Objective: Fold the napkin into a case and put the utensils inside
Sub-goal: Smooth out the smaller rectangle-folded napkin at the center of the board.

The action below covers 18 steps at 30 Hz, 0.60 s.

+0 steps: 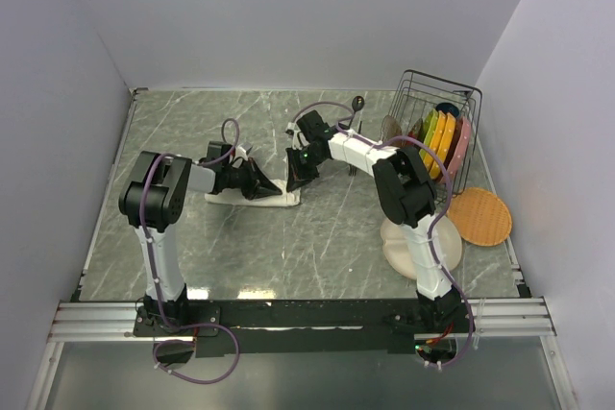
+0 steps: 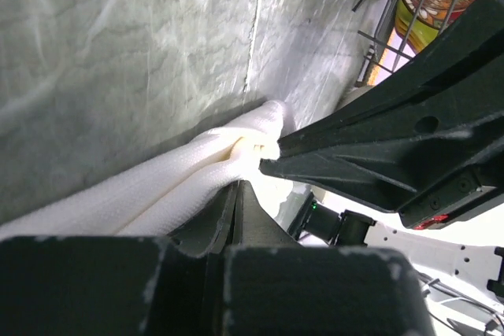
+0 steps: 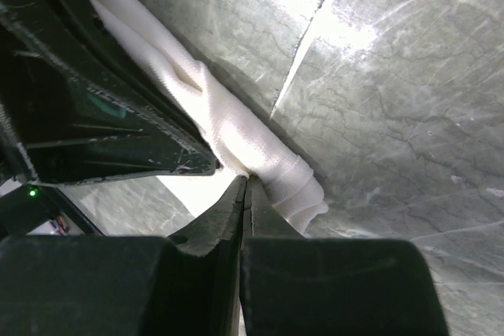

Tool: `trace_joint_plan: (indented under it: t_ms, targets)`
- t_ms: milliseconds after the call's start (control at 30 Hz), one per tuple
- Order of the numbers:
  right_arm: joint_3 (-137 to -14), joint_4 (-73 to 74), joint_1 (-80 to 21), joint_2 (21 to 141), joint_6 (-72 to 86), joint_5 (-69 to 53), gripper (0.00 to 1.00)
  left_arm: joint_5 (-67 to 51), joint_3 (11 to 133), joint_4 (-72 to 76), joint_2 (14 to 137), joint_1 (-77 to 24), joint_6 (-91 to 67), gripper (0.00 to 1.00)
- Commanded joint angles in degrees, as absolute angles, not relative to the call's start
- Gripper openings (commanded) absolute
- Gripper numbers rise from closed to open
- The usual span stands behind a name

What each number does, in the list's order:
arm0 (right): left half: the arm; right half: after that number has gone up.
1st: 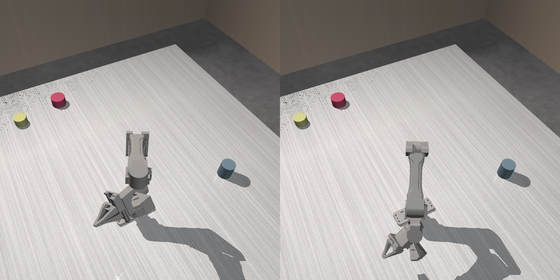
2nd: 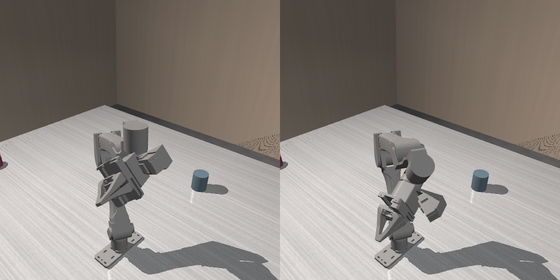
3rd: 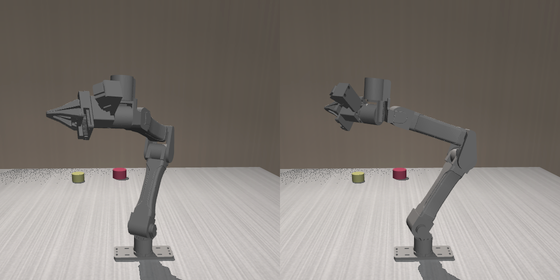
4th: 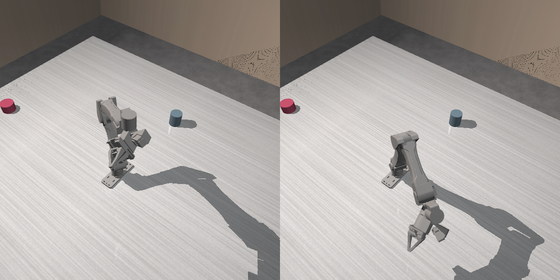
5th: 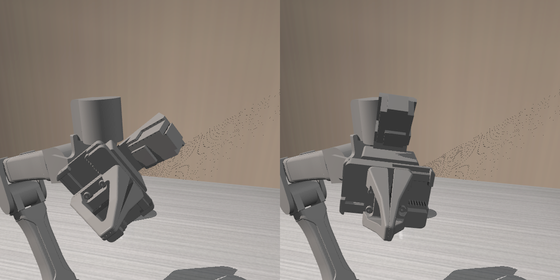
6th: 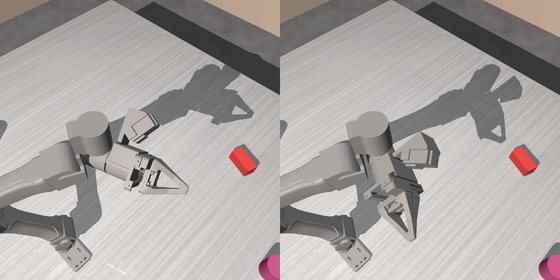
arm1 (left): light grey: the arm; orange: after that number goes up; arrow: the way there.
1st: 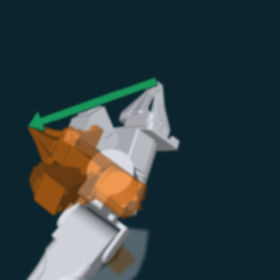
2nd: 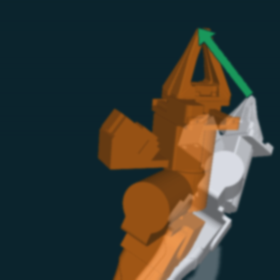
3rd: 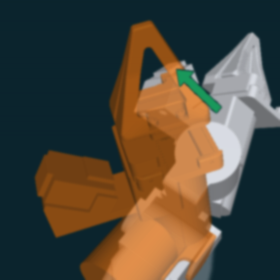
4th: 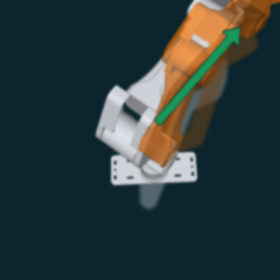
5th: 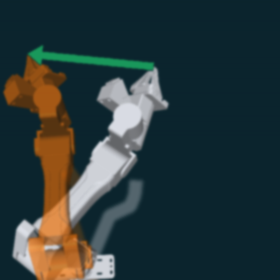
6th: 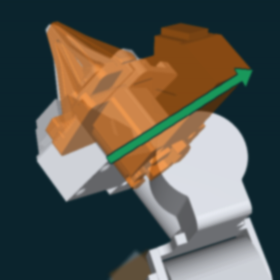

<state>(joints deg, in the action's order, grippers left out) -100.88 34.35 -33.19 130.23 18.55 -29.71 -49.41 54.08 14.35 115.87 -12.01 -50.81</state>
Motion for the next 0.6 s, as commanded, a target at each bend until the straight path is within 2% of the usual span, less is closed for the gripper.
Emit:
trace_joint_plan:
  t_ms: [0,567]
  targets:
    - [-100.3,32.0,-34.2,125.2,19.6,-32.1,0.0,-46.6,54.8,15.8,119.3,-12.2,-51.5,0.01]
    - [-98.4,32.1,-34.8,132.5,21.0,-29.0,0.0,-48.1,54.9,17.8,118.7,-10.4,-54.0,0.01]
